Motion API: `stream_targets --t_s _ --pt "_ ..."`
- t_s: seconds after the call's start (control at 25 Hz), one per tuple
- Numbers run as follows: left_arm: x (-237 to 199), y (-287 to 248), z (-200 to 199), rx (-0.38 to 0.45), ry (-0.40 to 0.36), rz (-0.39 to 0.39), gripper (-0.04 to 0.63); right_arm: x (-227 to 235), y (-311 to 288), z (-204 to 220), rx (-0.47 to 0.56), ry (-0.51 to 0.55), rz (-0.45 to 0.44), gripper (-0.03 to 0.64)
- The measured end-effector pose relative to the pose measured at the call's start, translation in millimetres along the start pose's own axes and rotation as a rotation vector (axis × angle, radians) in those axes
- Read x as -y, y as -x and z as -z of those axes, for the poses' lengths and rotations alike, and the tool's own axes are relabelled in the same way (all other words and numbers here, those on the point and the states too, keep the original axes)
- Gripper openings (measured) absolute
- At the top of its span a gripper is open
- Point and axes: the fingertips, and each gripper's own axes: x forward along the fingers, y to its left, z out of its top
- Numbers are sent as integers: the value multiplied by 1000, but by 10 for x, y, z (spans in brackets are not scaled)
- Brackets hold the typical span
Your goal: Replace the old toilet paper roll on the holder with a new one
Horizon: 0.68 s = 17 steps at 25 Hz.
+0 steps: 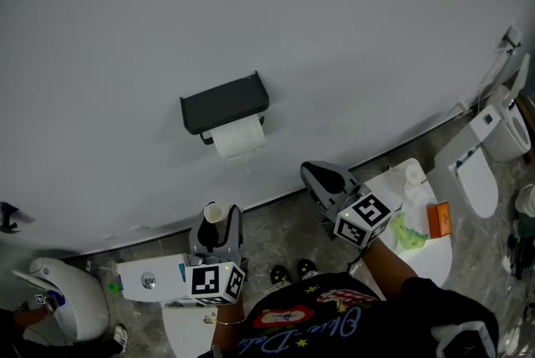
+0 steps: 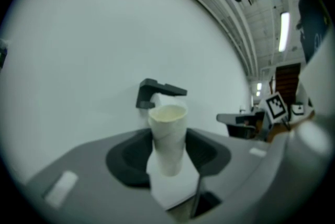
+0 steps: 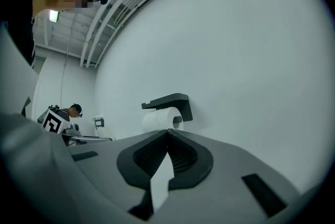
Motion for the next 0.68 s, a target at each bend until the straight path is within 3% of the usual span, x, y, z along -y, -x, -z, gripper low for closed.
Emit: stream_targets --t_s 0.44,0.68 --pt "59 -65 37 -29 1 35 192 22 180 0 11 -21 41 14" --pt "8 -119 56 -33 -3 36 192 57 156 -95 72 -50 35 14"
